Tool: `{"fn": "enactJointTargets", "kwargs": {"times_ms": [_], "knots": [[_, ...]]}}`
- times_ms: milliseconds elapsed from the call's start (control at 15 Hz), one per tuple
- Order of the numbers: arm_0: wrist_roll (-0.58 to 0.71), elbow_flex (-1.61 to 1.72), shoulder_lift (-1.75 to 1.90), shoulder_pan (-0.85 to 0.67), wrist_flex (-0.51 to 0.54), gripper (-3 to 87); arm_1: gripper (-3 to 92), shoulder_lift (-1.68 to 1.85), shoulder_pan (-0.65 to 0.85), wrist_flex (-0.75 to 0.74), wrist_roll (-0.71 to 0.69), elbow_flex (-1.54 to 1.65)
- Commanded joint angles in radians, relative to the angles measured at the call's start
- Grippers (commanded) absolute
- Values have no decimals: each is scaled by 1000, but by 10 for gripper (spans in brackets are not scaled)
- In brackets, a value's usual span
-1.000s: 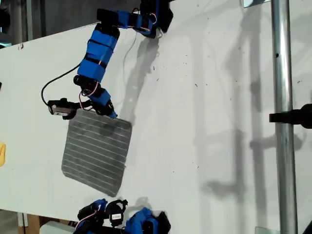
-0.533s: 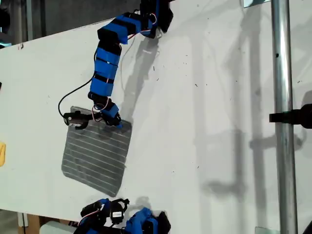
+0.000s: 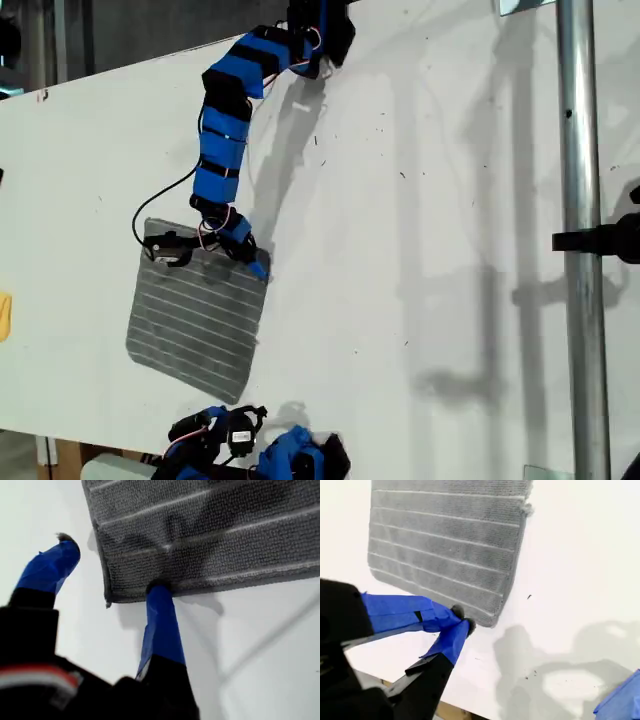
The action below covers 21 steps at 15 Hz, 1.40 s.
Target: Grasp corners of a towel and fold twice.
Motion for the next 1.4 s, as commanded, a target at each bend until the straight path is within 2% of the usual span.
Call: {"fn": "enactJointTargets", "kwargs": {"times_ms": [0,133,267,467,867,1067,1333], "knots": [[5,2,15,-8,-6,-22,307,-9,14,9,-28,-94],[5,18,38,-8,-6,-23,294,-21,6,101,-61,-104],[2,29,67,-6,-2,-23,291,-18,18,267,-61,-100],[-5,48,109,-6,12,-26,281,25,17,430,-35,23],[-15,60,123,8,2,-26,261,334,-58,399,26,456],[-29,57,118,26,-6,-26,252,353,-78,402,32,410],[-32,58,123,37,3,-26,293,462,-115,575,32,161]]}}
